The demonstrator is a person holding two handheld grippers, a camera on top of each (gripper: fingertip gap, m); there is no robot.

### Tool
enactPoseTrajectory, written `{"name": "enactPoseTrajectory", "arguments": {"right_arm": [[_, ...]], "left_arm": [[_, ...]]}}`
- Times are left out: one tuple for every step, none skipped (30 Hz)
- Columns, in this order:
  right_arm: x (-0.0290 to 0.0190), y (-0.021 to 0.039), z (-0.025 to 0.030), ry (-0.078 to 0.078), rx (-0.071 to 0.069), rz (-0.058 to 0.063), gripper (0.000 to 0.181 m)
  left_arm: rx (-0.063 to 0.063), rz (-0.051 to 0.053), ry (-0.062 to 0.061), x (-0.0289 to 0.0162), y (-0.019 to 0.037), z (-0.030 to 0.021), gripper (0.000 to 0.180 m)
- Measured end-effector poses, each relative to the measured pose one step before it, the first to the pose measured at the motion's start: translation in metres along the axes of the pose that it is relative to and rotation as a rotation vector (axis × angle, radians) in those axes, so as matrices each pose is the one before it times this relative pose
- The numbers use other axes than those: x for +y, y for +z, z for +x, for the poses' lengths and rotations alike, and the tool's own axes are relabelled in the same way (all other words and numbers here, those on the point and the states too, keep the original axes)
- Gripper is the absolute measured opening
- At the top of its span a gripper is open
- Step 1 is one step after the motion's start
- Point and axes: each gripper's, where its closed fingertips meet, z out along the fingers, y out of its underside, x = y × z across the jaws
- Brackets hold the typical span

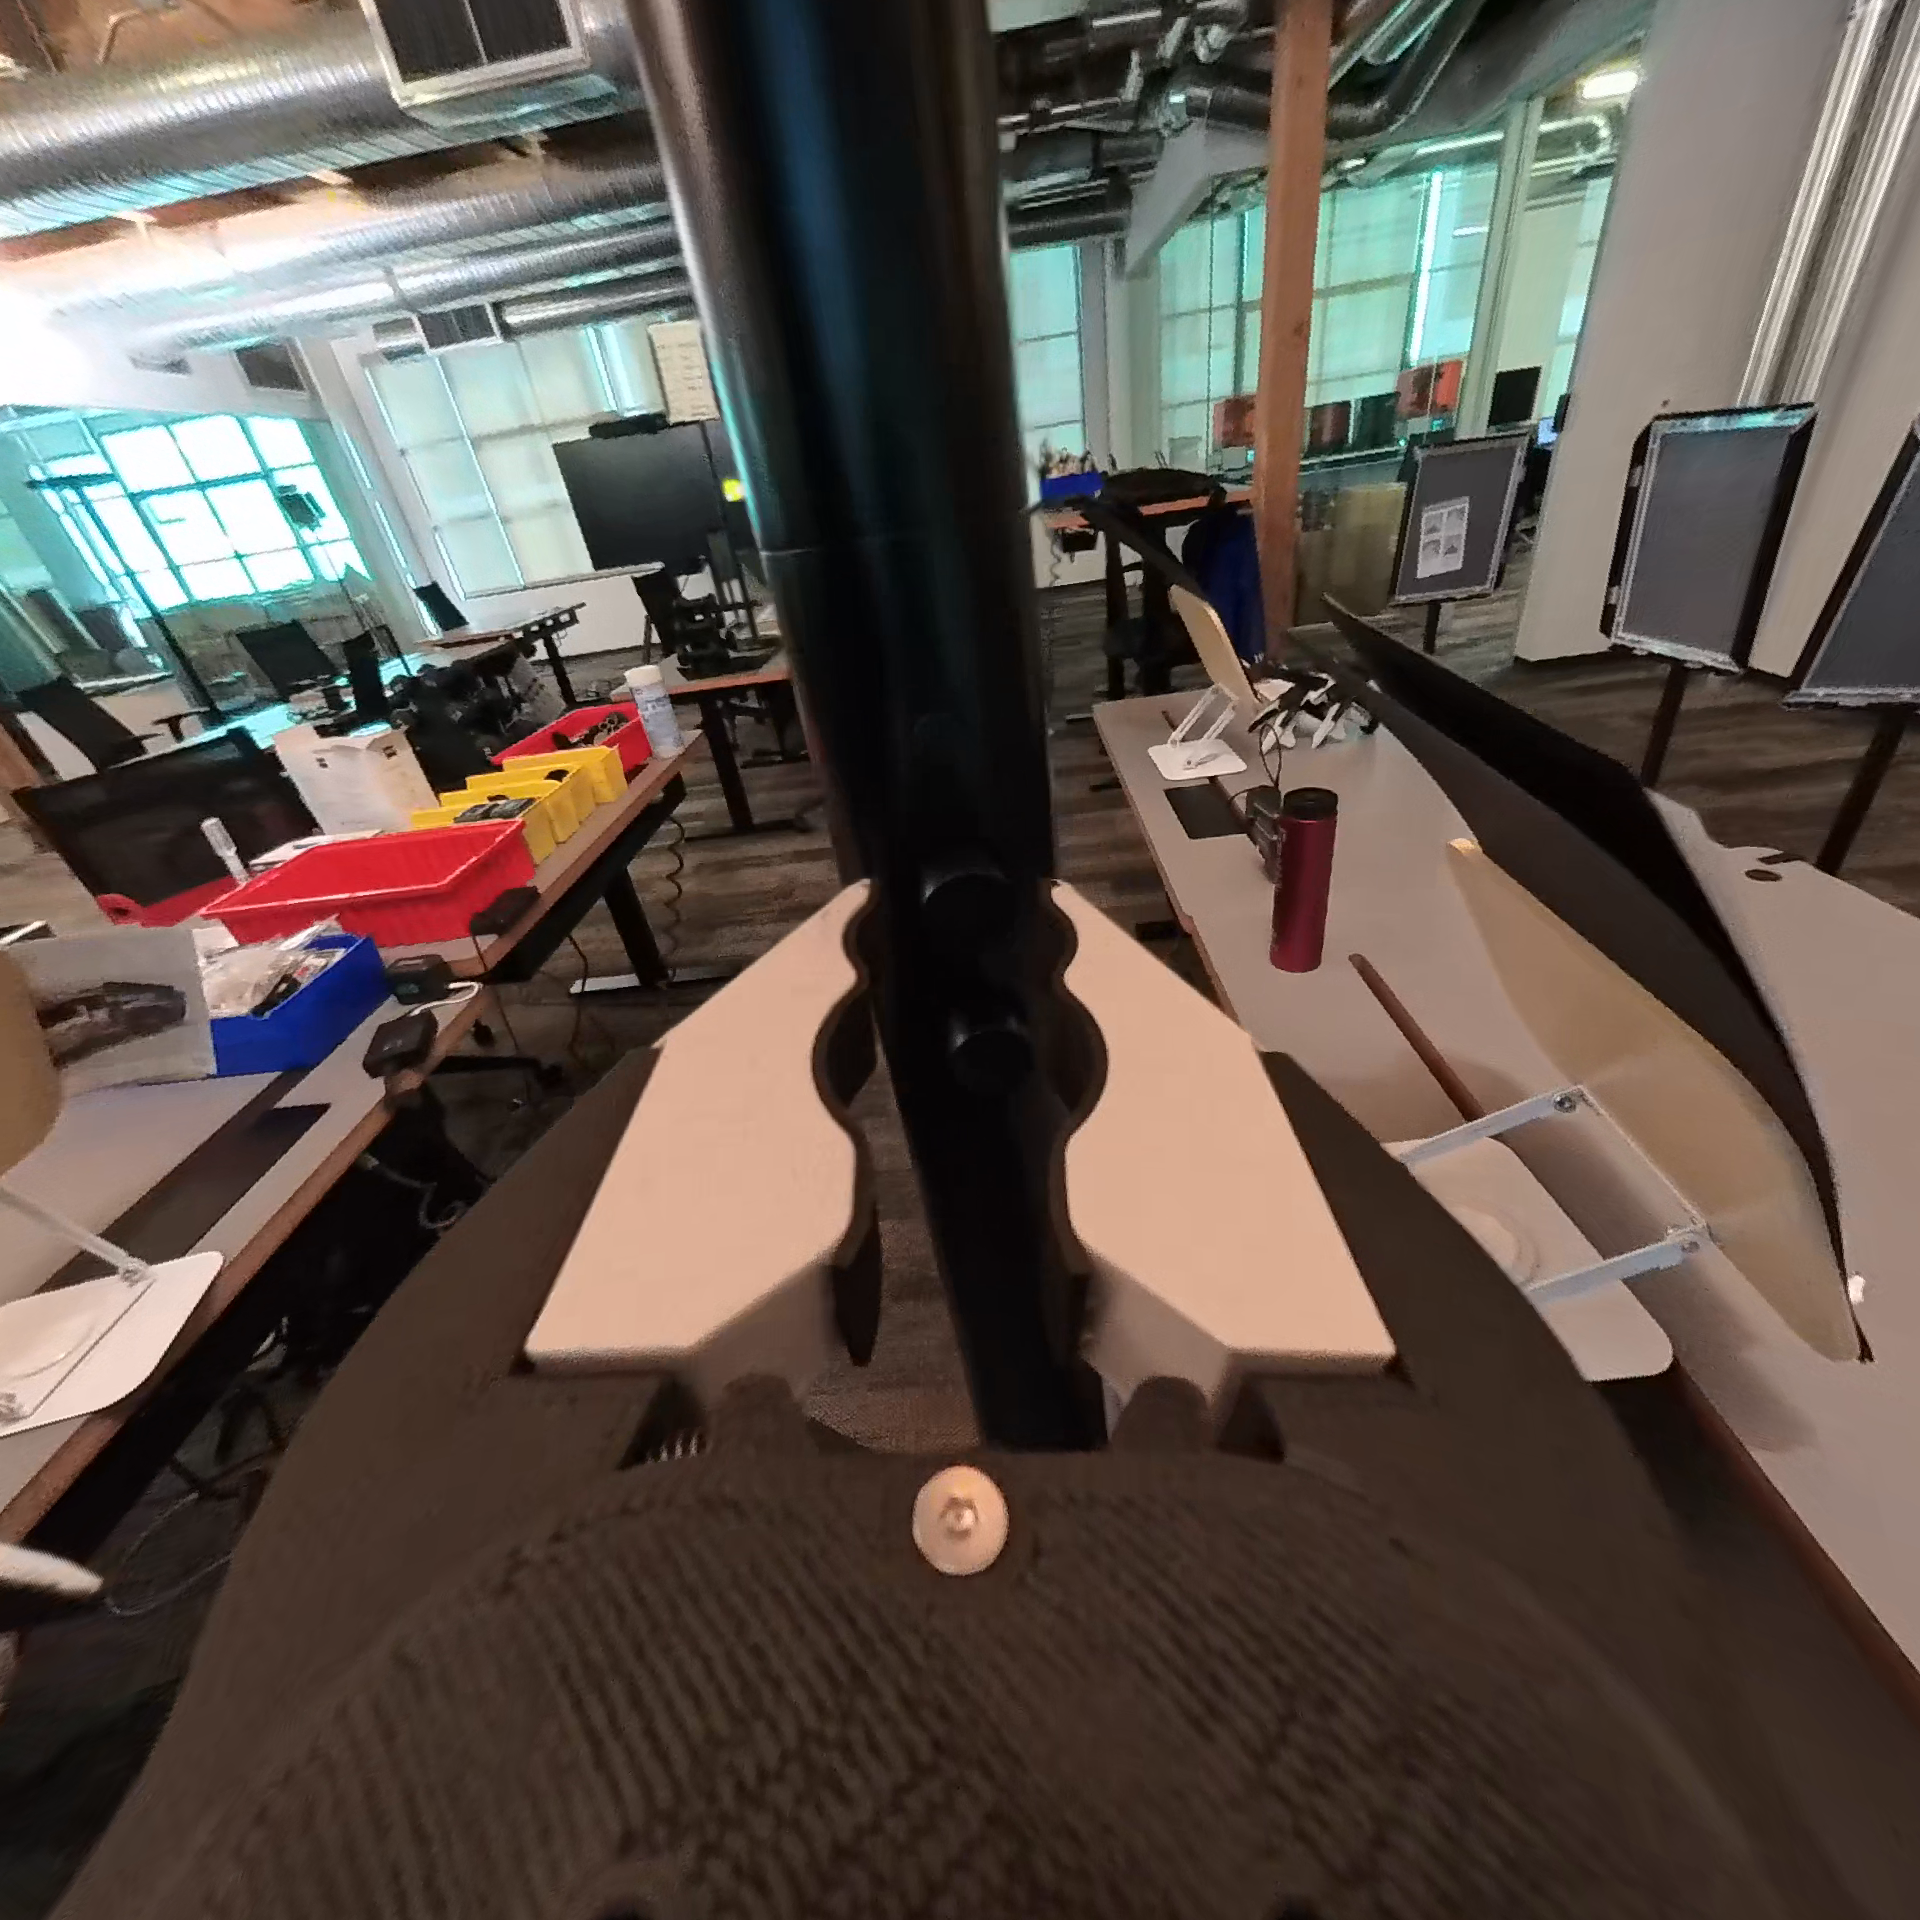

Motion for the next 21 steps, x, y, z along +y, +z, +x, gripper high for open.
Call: {"name": "enactPoseTrajectory", "arguments": {"right_arm": [[0.00165, 0.00046, 0.0022, 0.008, 0.0017, -0.0104, 0.025], [-0.00009, 0.00181, 0.00072, 0.0102, -0.0016, -0.003, 0.025], [0.00036, 0.00185, -0.00041, 0.0103, -0.0057, -0.0022, 0.024], [0.00173, 0.00175, -0.00017, 0.0032, -0.0082, -0.0114, 0.025], [-0.00072, 0.00003, -0.00045, 0.0074, -0.0144, 0.0076, 0.024], [-0.00204, -0.00028, -0.00208, 0.0063, -0.0213, 0.0148, 0.018], [0.00075, -0.00096, 0.00071, -0.0019, -0.0075, 0.0025, 0.017], [0.00017, -0.0004, 0.00012, -0.0241, -0.004, 0.0041, 0.017], [0.0008, -0.00059, 0.00047, -0.0327, -0.003, 0.0026, 0.017], [0.00081, -0.00166, -0.00065, -0.028, -0.0043, -0.0075, 0.017], [-0.00052, 0.00455, -0.00043, -0.0569, -0.006, -0.0118, 0.018], [-0.00023, 0.00008, -0.0006, -0.0912, -0.0056, -0.0078, 0.018], [-0.00013, 0.00003, -0.00038, -0.1199, 0.002, -0.0015, 0.018], [-0.00049, 0.00005, -0.00037, -0.1207, 0.0103, -0.0044, 0.018], [-0.00061, -0.00046, -0.00045, -0.1451, 0.0103, -0.0065, 0.018], [-0.0004, -0.00043, -0.0003, -0.157, 0.0086, -0.0087, 0.017], [-0.00047, -0.00038, -0.00014, -0.1527, 0.0104, -0.0137, 0.017], [-0.0001, -0.00033, 0.00009, -0.1665, 0.0155, -0.0205, 0.017], [-0.00014, -0.0002, 0.00008, -0.1775, 0.0215, -0.0281, 0.017], [-0.00004, -0.00018, 0.00023, -0.1558, 0.0215, -0.0277, 0.016], [0.00006, -0.00006, 0.00018, -0.0881, 0.0125, -0.0171, 0.017]], "left_arm": [[0.0027, 0.0026, -0.0005, -0.00088, -0.00228, 0.00053, 0.036], [-0.0011, 0.0014, 0.0054, -0.00052, -0.00207, -0.00004, 0.036], [-0.0035, 0.0007, 0.0068, -0.00032, -0.00171, -0.00079, 0.036], [-0.0028, 0.0005, 0.0055, -0.0001, -0.00072, -0.00099, 0.036], [-0.0007, -0.0003, 0.0024, -0.00009, -0.00014, -0.00077, 0.036], [-0.0007, -0.0012, 0.0, -0.00047, 0.00059, -0.00091, 0.036], [-0.0039, -0.0014, -0.0002, -0.00096, 0.00115, -0.00125, 0.036], [-0.0061, -0.001, 0.0016, -0.00128, 0.00136, -0.00149, 0.036], [-0.0057, -0.0011, 0.0029, -0.00155, 0.00176, -0.00136, 0.036], [-0.0062, -0.0016, 0.0044, -0.00171, 0.00202, -0.00119, 0.036], [-0.0083, -0.0024, 0.0079, -0.00212, 0.00188, -0.00131, 0.036], [-0.0086, -0.002, 0.0116, -0.00239, 0.00189, -0.00156, 0.036], [-0.0077, -0.0003, 0.0108, -0.00272, 0.00185, -0.0014, 0.035], [-0.0065, 0.0014, 0.0066, -0.00288, 0.00175, -0.00154, 0.035], [-0.0052, 0.0033, 0.0033, -0.00275, 0.00182, -0.00176, 0.035], [-0.0062, 0.0042, 0.0012, -0.00241, 0.00223, -0.00192, 0.034], [-0.0081, 0.0031, -0.0005, -0.00168, 0.00236, -0.00228, 0.034], [-0.0075, 0.0008, -0.0021, -0.00069, 0.00255, -0.00226, 0.034], [-0.0038, 0.0003, -0.0031, 0.0002, 0.00259, -0.00114, 0.034], [-0.0025, 0.001, -0.0039, 0.00056, 0.00277, -0.00059, 0.034], [-0.0033, 0.0005, -0.004, 0.00095, 0.00271, -0.00061, 0.034]]}}
